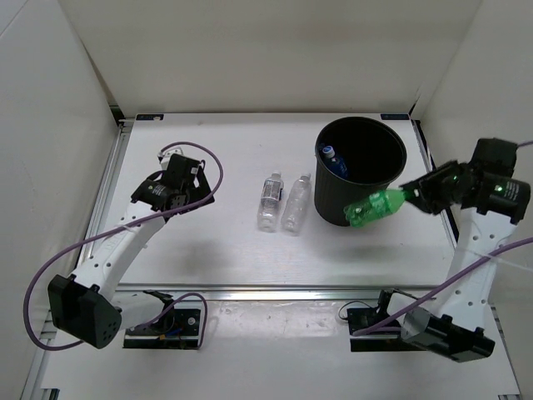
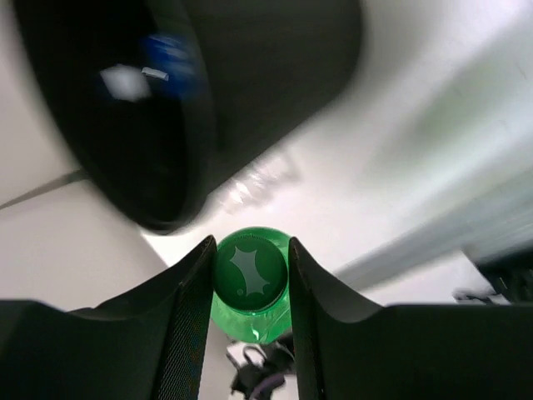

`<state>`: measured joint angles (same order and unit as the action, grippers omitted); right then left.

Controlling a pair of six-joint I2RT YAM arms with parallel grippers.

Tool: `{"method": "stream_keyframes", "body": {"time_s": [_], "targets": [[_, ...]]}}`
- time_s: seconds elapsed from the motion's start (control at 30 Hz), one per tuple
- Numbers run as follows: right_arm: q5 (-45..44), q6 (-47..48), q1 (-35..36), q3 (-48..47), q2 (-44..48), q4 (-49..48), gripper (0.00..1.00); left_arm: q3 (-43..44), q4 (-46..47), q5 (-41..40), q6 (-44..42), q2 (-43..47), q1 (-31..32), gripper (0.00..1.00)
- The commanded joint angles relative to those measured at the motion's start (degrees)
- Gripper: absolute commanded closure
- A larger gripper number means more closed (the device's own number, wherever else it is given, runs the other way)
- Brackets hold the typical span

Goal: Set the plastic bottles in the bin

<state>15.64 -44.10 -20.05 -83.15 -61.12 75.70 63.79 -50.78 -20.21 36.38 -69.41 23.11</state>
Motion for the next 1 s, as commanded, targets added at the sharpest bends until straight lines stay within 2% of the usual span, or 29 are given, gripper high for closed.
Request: {"method": "stream_keyframes", "body": {"time_s": [0.0, 0.17, 0.27, 0.37, 0.4, 0.47, 0.53, 0.67, 0.77, 0.87, 0.97], "targets": [[2.6, -0.6, 0.9, -13.6, -5.9, -1.2, 1.0, -0.5, 1.0, 0.6, 1.0, 2.3, 0.3, 0.0], [-1.6, -4.8, 4.4, -27.2, -16.0, -9.8, 1.0, -1.0, 1.6, 1.7, 1.0, 2.3, 0.3, 0.0], [-11.5, -4.8, 9.8, -33.1, -21.6, -12.6, 1.0, -1.7, 3.3, 3.1, 0.4, 2.3, 0.8, 0.0], [-13.7, -3.8, 12.6, -34.8, -27.7, -13.6, 0.58, -1.7, 3.9, 4.2, -0.7, 1.7, 1.4, 0.0], [-12.9, -3.8, 13.3, -35.8, -29.2, -12.5, 0.37, -1.0, 3.9, 4.2, -0.7, 1.2, 1.4, 0.0], [-14.2, -4.3, 14.8, -38.6, -31.5, -8.4, 0.2, 0.4, 3.9, 4.2, -2.1, -0.1, 2.0, 0.0], [-17.0, -4.3, 17.1, -36.8, -29.8, -8.4, 0.0, 3.5, 4.8, 5.7, -3.1, -2.5, 2.0, 0.0], [-15.7, -4.3, 18.5, -25.9, -22.9, -13.0, 0.0, 9.1, 9.6, 13.4, -9.2, -8.2, 3.4, 0.0], [-14.3, -3.8, 20.7, -16.6, -18.2, -14.6, 0.0, 16.3, 9.7, 15.8, -8.7, -15.8, 5.6, 0.0], [-11.3, -3.2, 21.3, -11.2, -15.4, -15.2, 0.0, 22.9, 10.3, 16.9, -8.7, -23.4, 7.7, 0.0], [-8.6, -1.4, 20.8, -11.2, -15.4, -16.8, 0.0, 28.2, 10.3, 18.5, -8.2, -28.7, 8.4, 0.0]]}}
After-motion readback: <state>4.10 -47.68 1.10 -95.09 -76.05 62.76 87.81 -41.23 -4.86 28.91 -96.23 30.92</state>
